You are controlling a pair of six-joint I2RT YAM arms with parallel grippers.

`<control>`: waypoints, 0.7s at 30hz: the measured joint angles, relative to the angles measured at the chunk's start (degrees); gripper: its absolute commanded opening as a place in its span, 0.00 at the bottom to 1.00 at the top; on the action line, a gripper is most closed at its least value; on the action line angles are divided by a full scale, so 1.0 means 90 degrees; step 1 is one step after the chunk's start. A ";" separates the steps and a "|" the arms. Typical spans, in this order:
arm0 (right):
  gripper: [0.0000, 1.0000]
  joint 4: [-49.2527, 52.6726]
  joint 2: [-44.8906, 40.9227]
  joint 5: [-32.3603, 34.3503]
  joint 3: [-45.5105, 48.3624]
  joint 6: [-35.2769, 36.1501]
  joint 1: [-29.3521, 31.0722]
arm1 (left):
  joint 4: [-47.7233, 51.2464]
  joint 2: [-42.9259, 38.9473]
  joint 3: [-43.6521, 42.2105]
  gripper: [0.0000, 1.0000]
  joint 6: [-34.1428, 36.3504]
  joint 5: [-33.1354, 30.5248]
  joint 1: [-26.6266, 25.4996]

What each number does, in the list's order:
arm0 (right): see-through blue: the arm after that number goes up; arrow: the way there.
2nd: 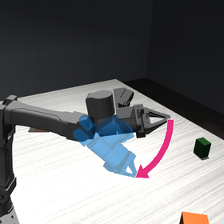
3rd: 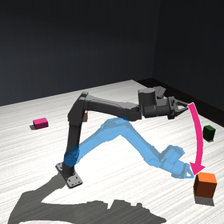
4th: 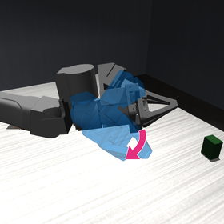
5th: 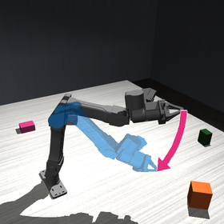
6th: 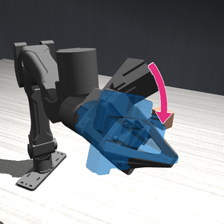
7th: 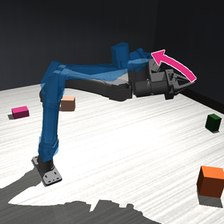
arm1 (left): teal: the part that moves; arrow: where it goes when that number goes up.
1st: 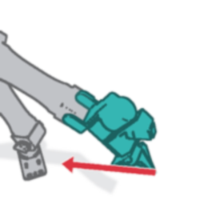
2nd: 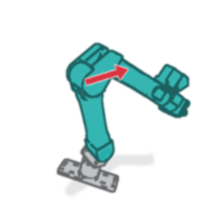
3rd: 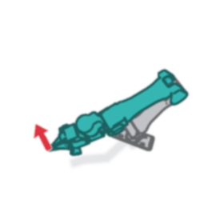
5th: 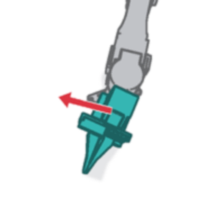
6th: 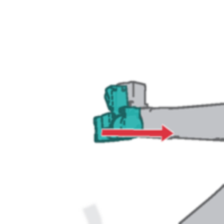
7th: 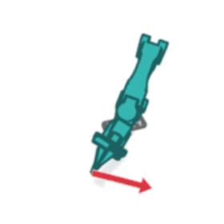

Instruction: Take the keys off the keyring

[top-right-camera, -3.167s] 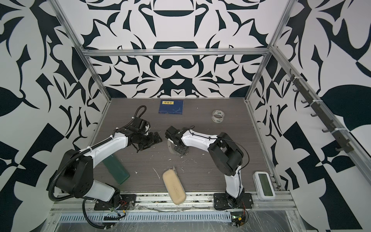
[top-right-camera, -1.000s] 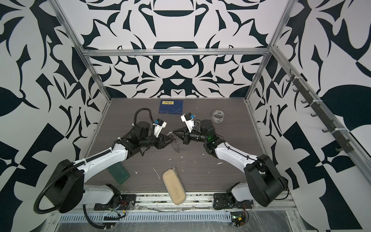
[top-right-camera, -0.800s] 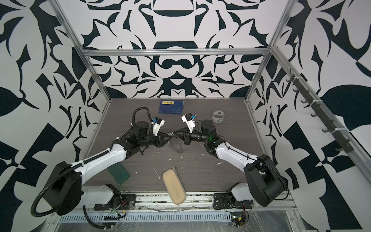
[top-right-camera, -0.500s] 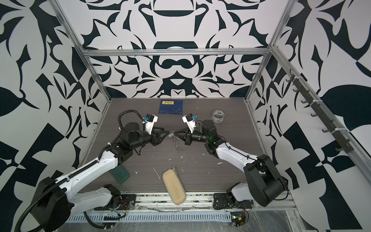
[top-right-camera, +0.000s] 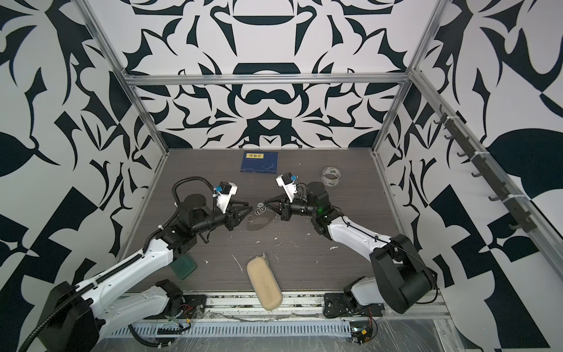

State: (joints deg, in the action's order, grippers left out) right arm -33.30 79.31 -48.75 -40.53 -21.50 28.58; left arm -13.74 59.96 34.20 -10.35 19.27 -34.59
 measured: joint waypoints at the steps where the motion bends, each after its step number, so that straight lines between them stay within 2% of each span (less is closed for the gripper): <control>1: 0.00 -0.0024 0.0000 -0.0027 0.0000 -0.0005 0.0000 | 0.0024 0.0012 -0.0015 0.32 0.0036 -0.0005 0.0000; 9: 0.00 -0.0148 0.0000 -0.0148 0.0000 -0.0007 -0.0007 | 0.0036 0.0053 -0.0015 0.29 0.0284 -0.0117 0.0000; 13: 0.00 -0.0148 0.0000 -0.0185 0.0000 -0.0007 -0.0012 | 0.0049 0.0061 -0.0010 0.16 0.0342 -0.0063 0.0002; 16: 0.00 -0.0148 0.0000 -0.0202 0.0000 -0.0015 -0.0012 | 0.0053 0.0180 0.0019 0.11 0.0296 0.0143 0.0000; 21: 0.00 -0.0185 0.0000 -0.0243 0.0000 -0.0075 -0.0012 | -0.0053 0.0634 0.0034 0.13 0.0034 0.0491 0.0000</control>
State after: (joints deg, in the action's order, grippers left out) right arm -34.96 79.31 -50.94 -40.53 -22.17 28.47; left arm -14.22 65.67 34.50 -10.04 23.68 -34.59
